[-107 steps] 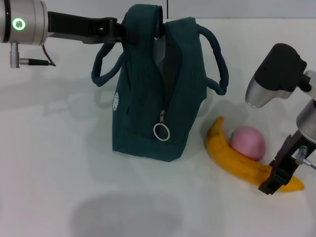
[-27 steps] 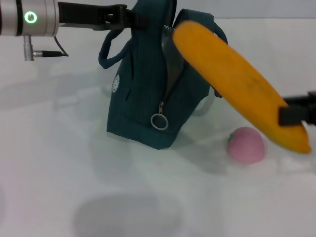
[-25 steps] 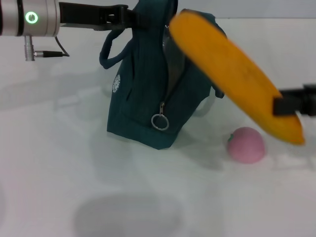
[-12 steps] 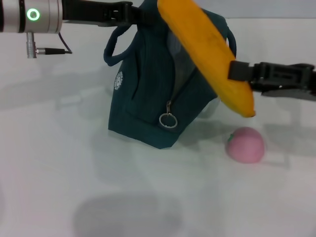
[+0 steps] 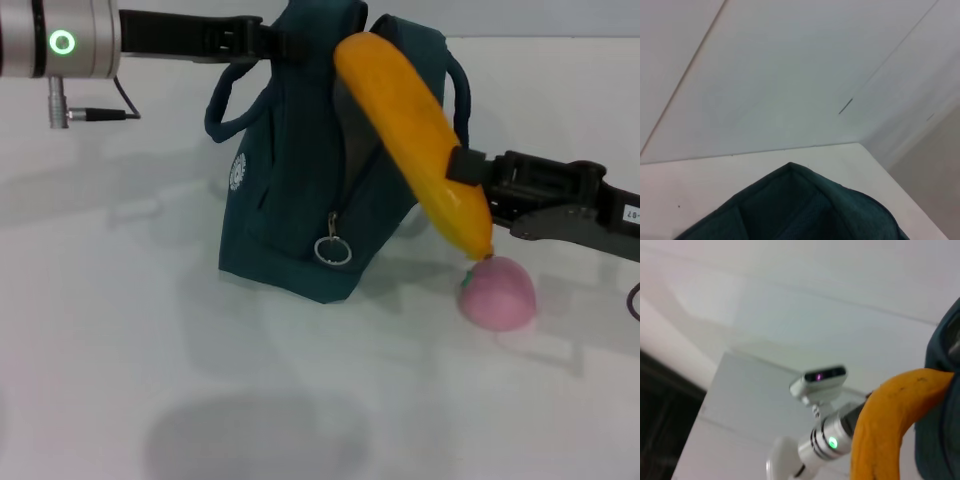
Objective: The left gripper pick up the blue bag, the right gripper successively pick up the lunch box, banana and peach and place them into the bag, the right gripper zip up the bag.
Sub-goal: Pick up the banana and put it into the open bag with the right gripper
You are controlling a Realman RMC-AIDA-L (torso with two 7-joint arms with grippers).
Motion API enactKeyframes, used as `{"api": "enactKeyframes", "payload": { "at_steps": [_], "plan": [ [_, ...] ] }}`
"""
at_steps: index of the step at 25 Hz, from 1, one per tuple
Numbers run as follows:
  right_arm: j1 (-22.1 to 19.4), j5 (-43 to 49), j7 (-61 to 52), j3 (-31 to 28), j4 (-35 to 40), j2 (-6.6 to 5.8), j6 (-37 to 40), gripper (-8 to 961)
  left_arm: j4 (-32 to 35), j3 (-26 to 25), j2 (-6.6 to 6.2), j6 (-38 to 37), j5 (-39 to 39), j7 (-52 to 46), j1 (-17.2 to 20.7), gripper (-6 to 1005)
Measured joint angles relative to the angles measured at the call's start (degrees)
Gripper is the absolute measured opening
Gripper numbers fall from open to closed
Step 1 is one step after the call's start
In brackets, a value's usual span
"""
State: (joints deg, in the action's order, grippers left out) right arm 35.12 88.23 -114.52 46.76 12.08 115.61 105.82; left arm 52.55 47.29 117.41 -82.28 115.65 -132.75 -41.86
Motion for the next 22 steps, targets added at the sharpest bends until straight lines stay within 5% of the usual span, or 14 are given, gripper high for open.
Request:
{"api": "enactKeyframes", "payload": {
  "at_steps": [10, 22],
  "plan": [
    [-2.7, -7.9, -1.1, -0.1, -1.8, -0.03, -2.0, 440, 0.3, -0.4, 0.50, -2.1, -0.1, -0.1, 0.8, 49],
    [1.2, -7.8, -3.9, 0.8, -3.9, 0.41, -7.4, 441, 0.1, 0.0, 0.80, -4.0, -2.8, 0.0, 1.0, 49]
  ]
}}
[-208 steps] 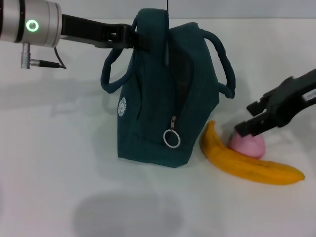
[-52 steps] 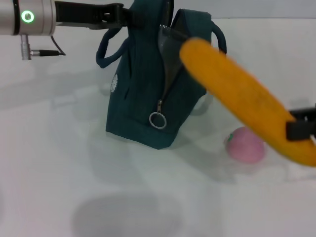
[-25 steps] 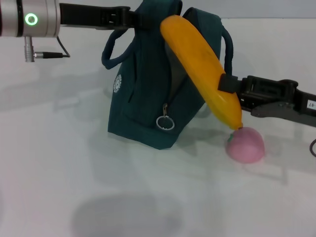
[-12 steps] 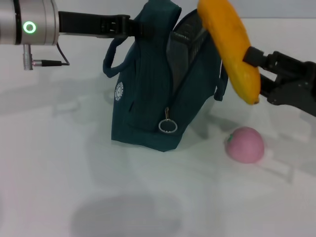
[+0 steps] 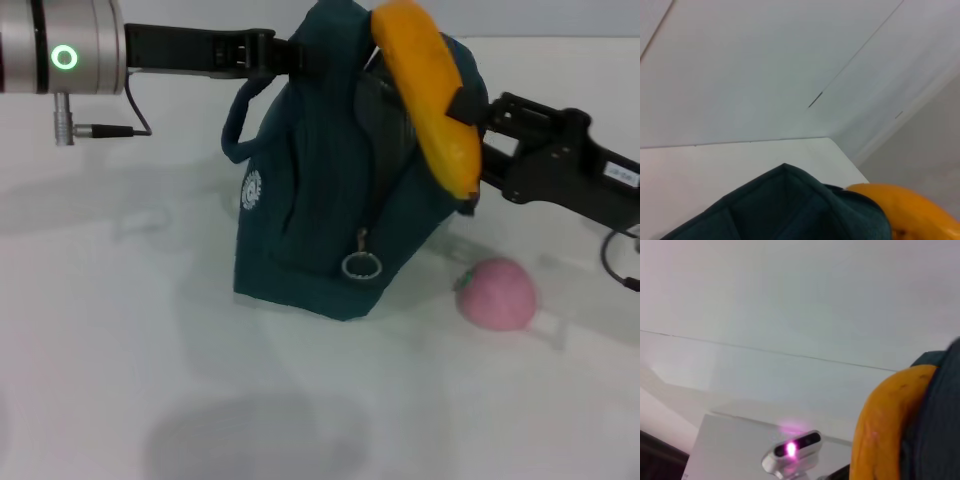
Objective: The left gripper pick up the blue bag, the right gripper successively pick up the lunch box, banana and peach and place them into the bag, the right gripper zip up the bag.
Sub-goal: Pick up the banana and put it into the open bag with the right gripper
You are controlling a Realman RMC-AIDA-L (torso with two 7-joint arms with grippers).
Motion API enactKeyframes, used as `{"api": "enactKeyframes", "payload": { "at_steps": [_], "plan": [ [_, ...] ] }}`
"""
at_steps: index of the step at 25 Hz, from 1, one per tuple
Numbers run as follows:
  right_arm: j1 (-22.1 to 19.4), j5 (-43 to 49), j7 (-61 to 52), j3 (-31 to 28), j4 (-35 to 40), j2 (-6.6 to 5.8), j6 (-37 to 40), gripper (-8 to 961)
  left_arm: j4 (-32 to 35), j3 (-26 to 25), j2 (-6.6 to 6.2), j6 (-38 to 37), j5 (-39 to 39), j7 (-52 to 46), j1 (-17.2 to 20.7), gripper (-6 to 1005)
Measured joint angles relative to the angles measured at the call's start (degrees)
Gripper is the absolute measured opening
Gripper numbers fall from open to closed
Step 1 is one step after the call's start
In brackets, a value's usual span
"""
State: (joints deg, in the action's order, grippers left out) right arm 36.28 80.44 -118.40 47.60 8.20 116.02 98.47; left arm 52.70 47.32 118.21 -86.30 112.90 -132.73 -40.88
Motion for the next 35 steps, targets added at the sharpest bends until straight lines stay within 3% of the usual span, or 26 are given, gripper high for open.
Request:
{"api": "enactKeyframes", "payload": {
  "at_steps": [10, 35],
  "plan": [
    [0.7, 0.0, -1.1, 5.7, -1.5, 0.18, -3.7, 442, 0.2, 0.1, 0.04, 0.0, -0.1, 0.1, 0.1, 49],
    [1.1, -4.6, 1.0, 5.2, 1.9, 0.00, -4.6, 444, 0.1, 0.1, -0.01, -1.5, -0.1, 0.2, 1.0, 49]
  ]
}}
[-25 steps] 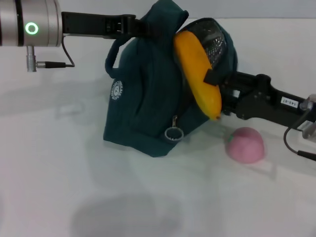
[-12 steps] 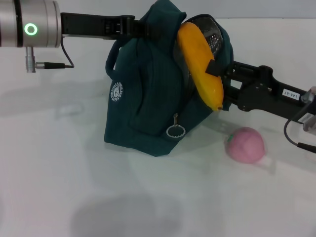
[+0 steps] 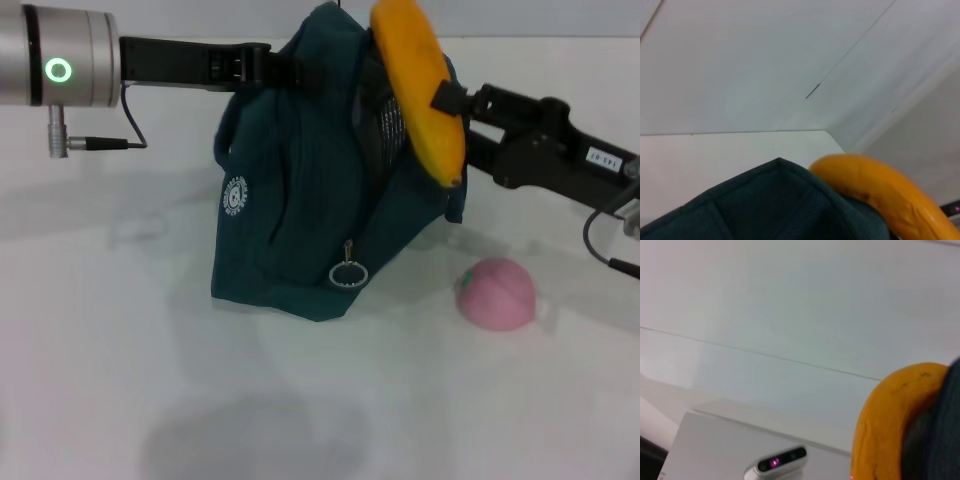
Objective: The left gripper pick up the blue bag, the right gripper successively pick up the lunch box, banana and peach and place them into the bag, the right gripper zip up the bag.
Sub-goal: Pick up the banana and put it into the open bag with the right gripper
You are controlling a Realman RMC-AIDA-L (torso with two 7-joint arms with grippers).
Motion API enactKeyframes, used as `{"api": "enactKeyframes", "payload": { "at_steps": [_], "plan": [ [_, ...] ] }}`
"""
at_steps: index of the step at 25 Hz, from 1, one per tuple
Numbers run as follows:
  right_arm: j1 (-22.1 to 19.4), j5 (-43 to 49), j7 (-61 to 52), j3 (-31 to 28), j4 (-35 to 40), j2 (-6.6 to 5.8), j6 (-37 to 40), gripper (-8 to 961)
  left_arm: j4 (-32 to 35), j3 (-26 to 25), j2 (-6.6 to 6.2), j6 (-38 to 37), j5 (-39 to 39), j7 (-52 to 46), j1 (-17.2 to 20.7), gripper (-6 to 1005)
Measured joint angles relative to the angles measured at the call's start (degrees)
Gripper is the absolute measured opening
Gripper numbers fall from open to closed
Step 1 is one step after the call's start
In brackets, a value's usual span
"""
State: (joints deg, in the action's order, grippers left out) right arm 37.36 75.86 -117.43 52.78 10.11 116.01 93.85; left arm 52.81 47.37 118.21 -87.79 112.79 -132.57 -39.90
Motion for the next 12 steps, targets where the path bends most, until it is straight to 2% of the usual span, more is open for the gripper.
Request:
{"api": "enactKeyframes", "payload": {
  "at_steps": [4, 8, 12],
  "plan": [
    [0.4, -0.3, 0.2, 0.5, 0.6, -0.07, -0.2, 444, 0.0, 0.0, 0.05, -0.2, 0.0, 0.0, 0.0, 49],
    [1.3, 0.2, -1.3, 1.7, -0.2, -0.08, -0.3, 509, 0.0, 0.0, 0.18, -0.3, 0.0, 0.3, -0.4, 49],
    [2.5, 0.1, -4.1, 5.7, -0.4, 0.15, -0.5, 574, 0.0, 0.0, 0.55, -0.3, 0.0, 0.8, -0.5, 49]
  ]
}}
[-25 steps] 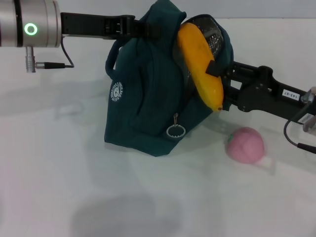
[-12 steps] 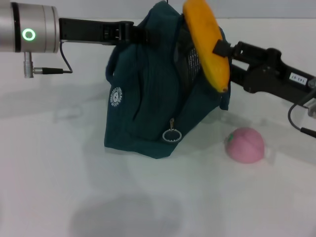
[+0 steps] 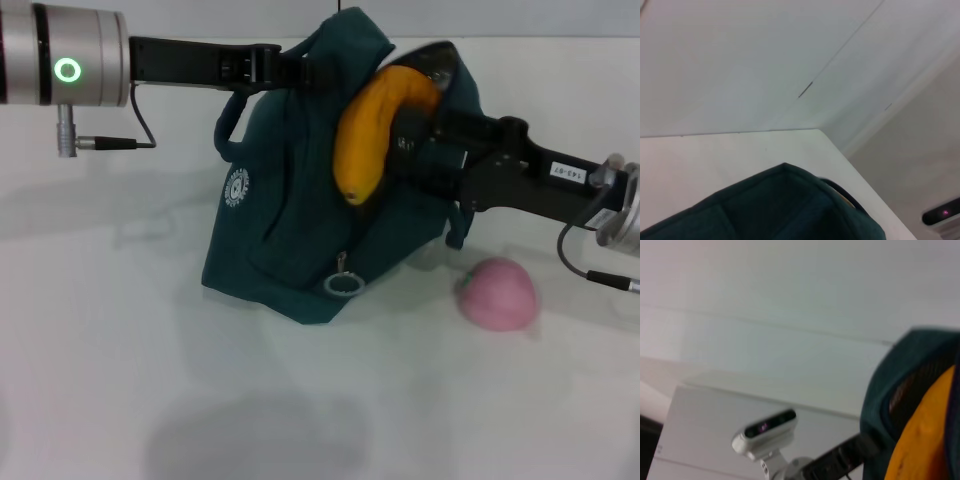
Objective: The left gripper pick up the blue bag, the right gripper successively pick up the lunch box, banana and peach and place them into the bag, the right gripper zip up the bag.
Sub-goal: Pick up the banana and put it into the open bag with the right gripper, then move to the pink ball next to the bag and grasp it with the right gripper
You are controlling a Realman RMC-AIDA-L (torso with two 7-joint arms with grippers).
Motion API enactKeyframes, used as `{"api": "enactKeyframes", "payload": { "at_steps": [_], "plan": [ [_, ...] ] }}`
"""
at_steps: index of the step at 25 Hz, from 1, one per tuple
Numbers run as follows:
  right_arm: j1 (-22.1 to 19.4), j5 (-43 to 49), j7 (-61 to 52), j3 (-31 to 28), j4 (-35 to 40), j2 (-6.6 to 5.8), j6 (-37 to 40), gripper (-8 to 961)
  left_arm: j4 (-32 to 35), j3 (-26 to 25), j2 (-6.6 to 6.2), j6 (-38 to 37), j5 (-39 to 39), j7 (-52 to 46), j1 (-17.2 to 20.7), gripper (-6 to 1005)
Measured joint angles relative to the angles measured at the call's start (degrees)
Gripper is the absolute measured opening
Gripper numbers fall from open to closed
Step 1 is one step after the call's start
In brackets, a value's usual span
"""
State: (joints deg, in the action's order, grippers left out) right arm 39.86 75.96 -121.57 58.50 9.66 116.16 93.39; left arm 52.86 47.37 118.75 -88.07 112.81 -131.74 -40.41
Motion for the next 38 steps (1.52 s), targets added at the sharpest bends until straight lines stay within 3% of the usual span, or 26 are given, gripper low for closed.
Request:
{"api": "enactKeyframes", "payload": {
  "at_steps": [6, 16, 23, 27, 30, 31, 32, 34, 38],
  "plan": [
    [-0.2, -2.3, 0.9, 0.2, 1.6, -0.15, 0.5, 624, 0.0, 0.0, 0.18, 0.0, 0.0, 0.3, 0.4, 49],
    [-5.2, -2.2, -0.4, 1.1, 4.3, -1.83, 1.9, 624, -0.4, -3.2, -1.13, 0.1, 0.1, 0.0, 0.7, 49],
    [-8.9, -3.1, 3.1, -4.4, 11.7, -2.42, 10.1, 620, -0.4, -3.1, -0.85, 0.4, 0.2, 0.0, 0.6, 49],
    [-9.1, -3.2, 9.4, -8.8, 12.2, -3.81, 15.4, 619, -0.4, -0.6, -0.14, 0.4, 0.7, 0.0, 0.4, 49],
    [-9.4, -3.1, 14.7, -11.5, 14.0, -6.50, 20.4, 619, -0.4, -2.0, -0.30, 0.9, -0.4, 0.0, 0.3, 49],
    [-9.4, -3.1, 14.7, -11.5, 14.0, -6.50, 20.4, 619, -0.4, -2.8, -0.36, 1.1, -1.0, 0.0, 0.4, 49],
    [-10.6, -1.1, 17.2, -11.3, 20.1, -8.34, 22.8, 619, -0.4, -3.3, -0.43, 1.3, -1.3, 0.0, 0.5, 49],
    [-12.2, 2.0, 17.6, -11.1, 26.5, -8.81, 22.5, 618, -0.4, -3.7, -0.50, 1.5, -1.5, 0.0, 0.7, 49],
    [-16.9, 14.6, 15.4, -11.4, 47.9, -7.04, 15.2, 618, -0.5, -3.7, -0.50, 1.5, -1.3, -0.1, 1.3, 49]
  ]
}}
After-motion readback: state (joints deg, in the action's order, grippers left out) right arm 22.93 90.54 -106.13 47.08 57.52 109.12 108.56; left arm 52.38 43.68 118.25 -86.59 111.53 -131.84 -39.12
